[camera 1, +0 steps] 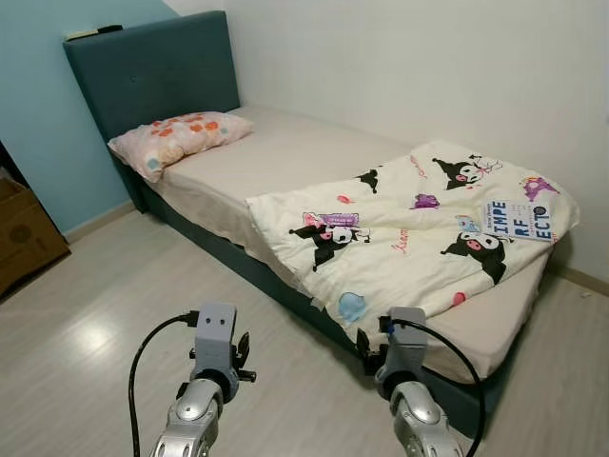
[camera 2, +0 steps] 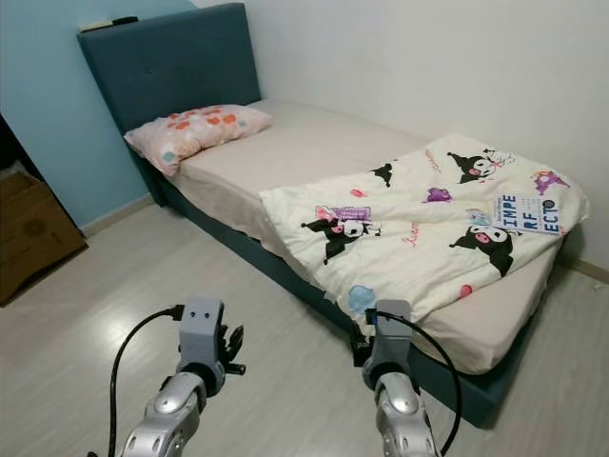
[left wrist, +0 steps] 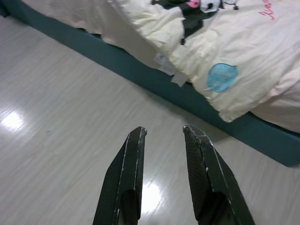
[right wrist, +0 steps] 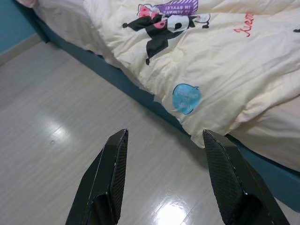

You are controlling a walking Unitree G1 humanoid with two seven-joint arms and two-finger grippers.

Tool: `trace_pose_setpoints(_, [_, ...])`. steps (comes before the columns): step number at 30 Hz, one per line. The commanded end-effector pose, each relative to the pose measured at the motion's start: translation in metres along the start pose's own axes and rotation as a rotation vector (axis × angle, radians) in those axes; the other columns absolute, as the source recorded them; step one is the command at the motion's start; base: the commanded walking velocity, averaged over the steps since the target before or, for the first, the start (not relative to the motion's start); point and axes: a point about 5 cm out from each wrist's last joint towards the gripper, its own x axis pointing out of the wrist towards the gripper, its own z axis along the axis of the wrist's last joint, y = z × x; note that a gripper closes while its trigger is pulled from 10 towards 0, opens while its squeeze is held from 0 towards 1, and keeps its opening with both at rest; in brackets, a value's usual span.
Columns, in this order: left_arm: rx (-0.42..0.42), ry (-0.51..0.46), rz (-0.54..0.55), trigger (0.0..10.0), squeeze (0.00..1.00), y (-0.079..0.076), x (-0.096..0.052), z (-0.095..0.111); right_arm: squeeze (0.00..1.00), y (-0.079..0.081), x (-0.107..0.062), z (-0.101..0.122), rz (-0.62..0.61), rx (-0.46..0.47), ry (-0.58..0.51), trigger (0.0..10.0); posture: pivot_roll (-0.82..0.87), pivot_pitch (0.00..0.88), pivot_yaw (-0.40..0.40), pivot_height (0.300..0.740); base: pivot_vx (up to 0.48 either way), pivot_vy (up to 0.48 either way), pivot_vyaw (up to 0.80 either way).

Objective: Clean up the room

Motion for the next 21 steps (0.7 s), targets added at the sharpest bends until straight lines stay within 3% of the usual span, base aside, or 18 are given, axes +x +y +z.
trace_pose_setpoints(1, [0.020, 0.011, 0.000, 10.0, 0.00, 0.0005, -0.0012, -0.0015, 0.00, 0.0009, -0.0019, -0.0027, 0.003, 0.006, 0.012, 10.0, -0.03, 0.082, 0.016, 0.740, 0.000, -0.259, 0.00])
trace_pose_setpoints(21, [0.019, 0.011, 0.007, 10.0, 0.00, 0.0023, -0.0019, -0.0028, 0.00, 0.0014, -0.0025, -0.0031, 0.010, 0.006, 0.012, 10.0, -0.03, 0.072, 0.014, 0.740, 0.000, -0.260, 0.00])
